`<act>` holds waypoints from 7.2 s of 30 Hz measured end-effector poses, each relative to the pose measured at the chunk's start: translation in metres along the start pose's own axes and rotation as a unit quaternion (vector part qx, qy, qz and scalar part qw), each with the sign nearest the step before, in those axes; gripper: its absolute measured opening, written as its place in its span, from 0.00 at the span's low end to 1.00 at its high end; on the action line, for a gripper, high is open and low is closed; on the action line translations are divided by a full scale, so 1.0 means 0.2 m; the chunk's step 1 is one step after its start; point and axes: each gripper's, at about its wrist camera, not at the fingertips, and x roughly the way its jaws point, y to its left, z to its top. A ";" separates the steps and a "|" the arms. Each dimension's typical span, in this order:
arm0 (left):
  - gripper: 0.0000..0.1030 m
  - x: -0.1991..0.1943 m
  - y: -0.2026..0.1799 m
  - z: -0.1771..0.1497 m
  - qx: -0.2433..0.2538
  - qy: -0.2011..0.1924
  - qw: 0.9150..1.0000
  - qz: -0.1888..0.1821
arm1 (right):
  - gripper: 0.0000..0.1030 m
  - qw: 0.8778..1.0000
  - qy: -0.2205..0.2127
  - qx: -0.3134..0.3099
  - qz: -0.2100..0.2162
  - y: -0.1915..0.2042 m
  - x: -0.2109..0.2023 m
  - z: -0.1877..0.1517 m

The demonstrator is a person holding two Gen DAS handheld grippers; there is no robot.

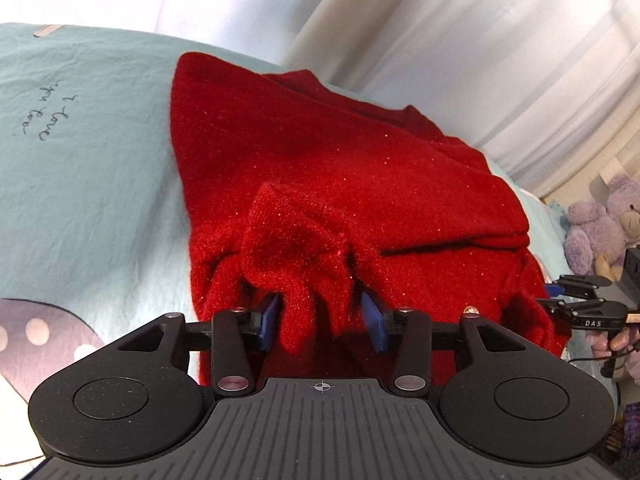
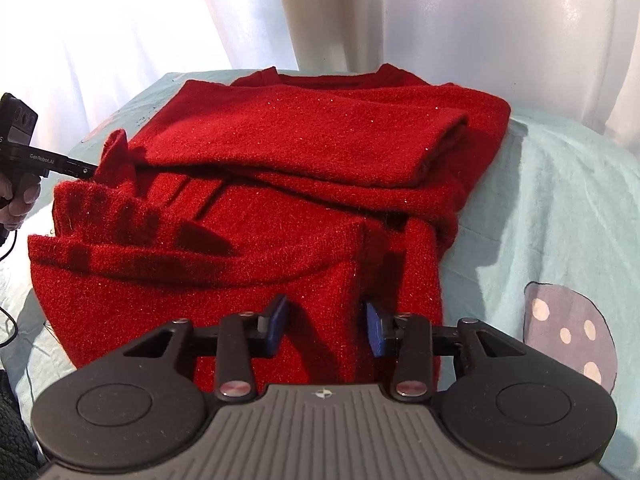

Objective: Fold small clothes

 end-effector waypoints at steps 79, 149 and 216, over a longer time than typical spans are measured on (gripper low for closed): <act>0.81 0.54 -0.34 0.49 0.008 -0.138 0.975 0.174 | 0.21 0.972 -0.160 0.004 -0.171 0.19 0.67 0.67; 0.97 -0.05 0.23 0.05 -0.247 -0.136 0.958 0.053 | 0.57 0.951 -0.241 0.165 -0.098 0.28 0.08 0.22; 0.74 0.16 -0.59 0.29 -0.081 -0.095 0.992 -0.006 | 0.63 0.922 -0.214 0.321 0.033 -0.20 0.04 0.21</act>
